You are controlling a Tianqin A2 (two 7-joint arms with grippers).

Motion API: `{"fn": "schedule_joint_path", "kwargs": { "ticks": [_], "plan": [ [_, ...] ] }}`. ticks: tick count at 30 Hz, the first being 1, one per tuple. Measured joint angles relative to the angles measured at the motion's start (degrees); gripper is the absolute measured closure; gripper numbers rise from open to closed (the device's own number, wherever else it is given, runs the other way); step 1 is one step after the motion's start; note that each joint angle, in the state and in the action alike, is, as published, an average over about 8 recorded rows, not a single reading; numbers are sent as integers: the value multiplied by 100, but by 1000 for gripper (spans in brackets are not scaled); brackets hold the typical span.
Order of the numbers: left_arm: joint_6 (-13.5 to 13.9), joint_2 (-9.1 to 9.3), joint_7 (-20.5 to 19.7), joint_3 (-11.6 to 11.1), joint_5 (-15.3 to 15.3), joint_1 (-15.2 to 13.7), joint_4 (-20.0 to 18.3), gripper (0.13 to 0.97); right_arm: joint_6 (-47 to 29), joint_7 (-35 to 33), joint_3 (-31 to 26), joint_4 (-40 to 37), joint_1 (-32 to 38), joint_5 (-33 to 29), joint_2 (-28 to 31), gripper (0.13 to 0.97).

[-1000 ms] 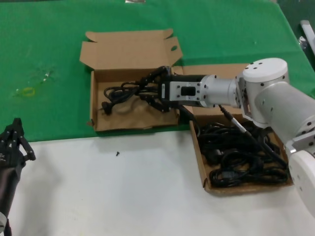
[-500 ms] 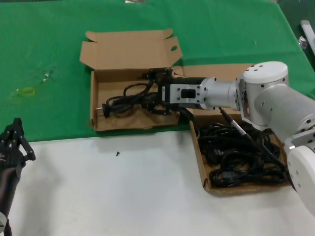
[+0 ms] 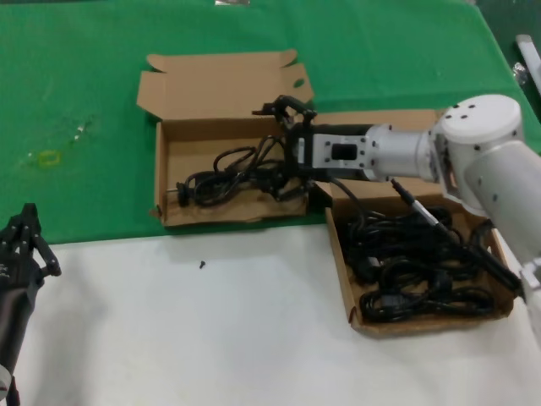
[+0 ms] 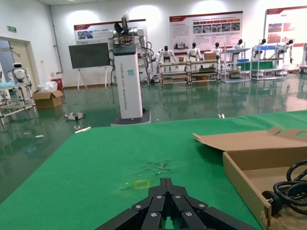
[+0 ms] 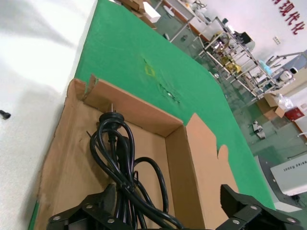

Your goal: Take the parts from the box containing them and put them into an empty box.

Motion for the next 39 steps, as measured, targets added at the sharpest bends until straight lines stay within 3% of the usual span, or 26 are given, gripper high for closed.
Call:
{"fn": "schedule_joint_path", "kwargs": {
  "ticks": [4,10,21,28,39],
  "plan": [
    [0,0,0,0,0,0,0,955,-73,644,-139,894,-364,-110,291,394],
    [0,0,0,0,0,0,0,955,-129,1296,-234,1814,-733,-178,613,275],
    [0,0,0,0,0,0,0,936,-77,1432,-220,2007,-854,-167,662,148],
    [0,0,0,0,0,0,0,925,220,1695,-98,2356,-1223,-77,675,134],
    [0,0,0,0,0,0,0,782,888,2288,175,3142,-2045,124,706,129]
  ]
}}
